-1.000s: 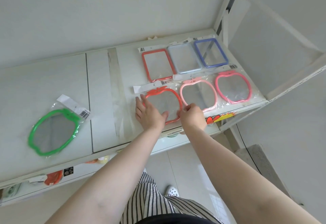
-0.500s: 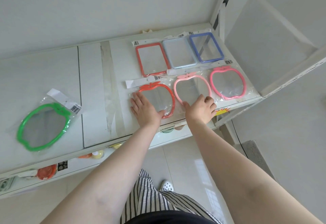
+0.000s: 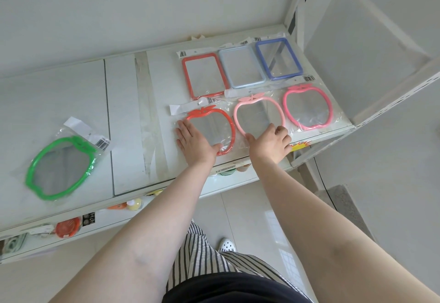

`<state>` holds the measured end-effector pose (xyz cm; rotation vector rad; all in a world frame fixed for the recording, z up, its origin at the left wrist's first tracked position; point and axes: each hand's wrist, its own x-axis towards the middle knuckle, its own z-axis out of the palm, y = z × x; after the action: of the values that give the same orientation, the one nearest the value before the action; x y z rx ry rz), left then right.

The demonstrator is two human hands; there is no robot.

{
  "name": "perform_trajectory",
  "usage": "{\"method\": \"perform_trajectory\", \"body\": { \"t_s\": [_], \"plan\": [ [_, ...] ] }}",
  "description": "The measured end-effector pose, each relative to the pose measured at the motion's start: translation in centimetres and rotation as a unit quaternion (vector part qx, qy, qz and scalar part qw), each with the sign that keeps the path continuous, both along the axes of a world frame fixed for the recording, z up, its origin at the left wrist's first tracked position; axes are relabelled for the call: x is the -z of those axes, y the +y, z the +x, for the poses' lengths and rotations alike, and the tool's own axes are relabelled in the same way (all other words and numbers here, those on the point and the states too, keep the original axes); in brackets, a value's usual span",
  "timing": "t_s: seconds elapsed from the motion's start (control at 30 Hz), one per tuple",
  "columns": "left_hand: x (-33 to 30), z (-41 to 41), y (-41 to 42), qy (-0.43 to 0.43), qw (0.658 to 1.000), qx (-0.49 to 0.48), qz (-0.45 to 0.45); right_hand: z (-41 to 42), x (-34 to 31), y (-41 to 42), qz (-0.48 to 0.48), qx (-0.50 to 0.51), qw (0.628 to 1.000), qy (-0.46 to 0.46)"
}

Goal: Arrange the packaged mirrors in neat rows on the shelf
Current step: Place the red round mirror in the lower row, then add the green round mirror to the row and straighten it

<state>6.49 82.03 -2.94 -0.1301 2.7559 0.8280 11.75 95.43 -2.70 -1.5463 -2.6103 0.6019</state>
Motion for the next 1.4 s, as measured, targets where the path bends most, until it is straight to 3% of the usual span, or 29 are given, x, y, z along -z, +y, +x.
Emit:
{"method": "perform_trajectory", "body": {
  "t_s": [0.47, 0.6, 0.9, 1.1, 1.4],
  "plan": [
    [-1.0, 0.2, -0.7, 0.041, 0.999, 0.030, -0.007, 0.2, -1.9, -0.6, -0.012, -0.019, 0.999, 0.023],
    [-2.2, 0.2, -2.5, 0.079, 0.996, 0.042, -0.021, 0.1, -2.4, -2.1, -0.049, -0.084, 0.994, 0.055],
    [-4.0, 0.5, -9.2, 0.082, 0.994, 0.058, 0.039, 0.3, -3.9, -8.9, -0.121, -0.220, 0.961, 0.118],
    [-4.1, 1.5, -16.3, 0.078, 0.994, 0.060, 0.037, 1.2, -4.2, -15.1, -0.114, -0.245, 0.957, 0.107],
    [-3.7, 5.3, -34.1, 0.092, 0.992, 0.085, 0.008, 3.7, -3.3, -30.7, -0.135, -0.275, 0.947, 0.092]
  ]
}}
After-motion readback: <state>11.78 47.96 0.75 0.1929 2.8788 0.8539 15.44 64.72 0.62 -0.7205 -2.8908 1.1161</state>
